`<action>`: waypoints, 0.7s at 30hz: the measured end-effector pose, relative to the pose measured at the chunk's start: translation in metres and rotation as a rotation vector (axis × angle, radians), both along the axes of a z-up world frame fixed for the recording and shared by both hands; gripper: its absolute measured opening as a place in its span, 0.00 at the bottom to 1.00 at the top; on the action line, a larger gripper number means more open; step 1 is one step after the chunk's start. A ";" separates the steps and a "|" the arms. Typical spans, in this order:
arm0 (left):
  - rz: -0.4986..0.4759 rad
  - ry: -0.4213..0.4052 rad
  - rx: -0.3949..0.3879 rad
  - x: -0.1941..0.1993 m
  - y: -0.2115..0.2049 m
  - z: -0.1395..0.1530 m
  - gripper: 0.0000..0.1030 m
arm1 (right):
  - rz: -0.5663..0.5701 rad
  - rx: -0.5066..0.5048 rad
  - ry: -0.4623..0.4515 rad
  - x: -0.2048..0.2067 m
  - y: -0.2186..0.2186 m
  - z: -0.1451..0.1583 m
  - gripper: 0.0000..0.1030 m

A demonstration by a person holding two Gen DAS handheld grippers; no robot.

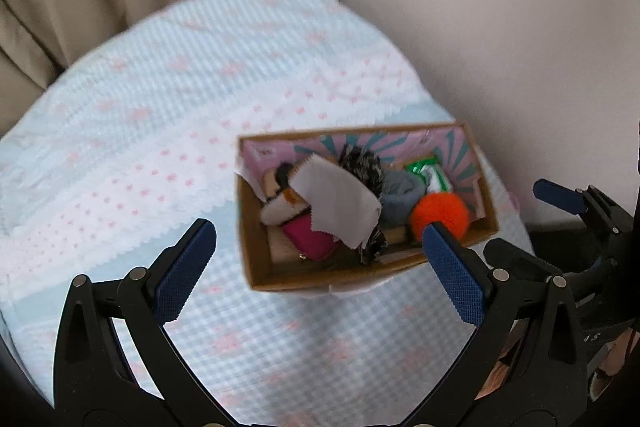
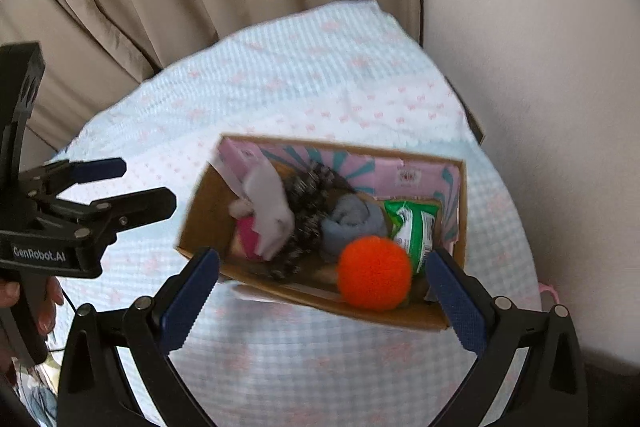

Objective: Organize soft objects

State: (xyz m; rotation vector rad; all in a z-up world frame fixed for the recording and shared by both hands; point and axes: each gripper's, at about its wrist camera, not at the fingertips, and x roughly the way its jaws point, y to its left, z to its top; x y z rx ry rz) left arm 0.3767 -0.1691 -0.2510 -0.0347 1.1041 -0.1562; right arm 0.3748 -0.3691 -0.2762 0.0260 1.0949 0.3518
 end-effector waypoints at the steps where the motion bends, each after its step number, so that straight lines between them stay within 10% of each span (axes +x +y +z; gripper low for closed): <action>1: 0.008 -0.026 -0.007 -0.009 0.007 0.017 1.00 | -0.012 -0.002 -0.016 -0.005 0.003 0.013 1.00; 13: 0.062 -0.420 0.011 -0.145 0.085 0.188 1.00 | -0.161 -0.060 -0.307 -0.105 0.063 0.190 1.00; 21: 0.101 -0.581 0.037 -0.210 0.123 0.227 1.00 | -0.224 -0.047 -0.443 -0.172 0.098 0.245 1.00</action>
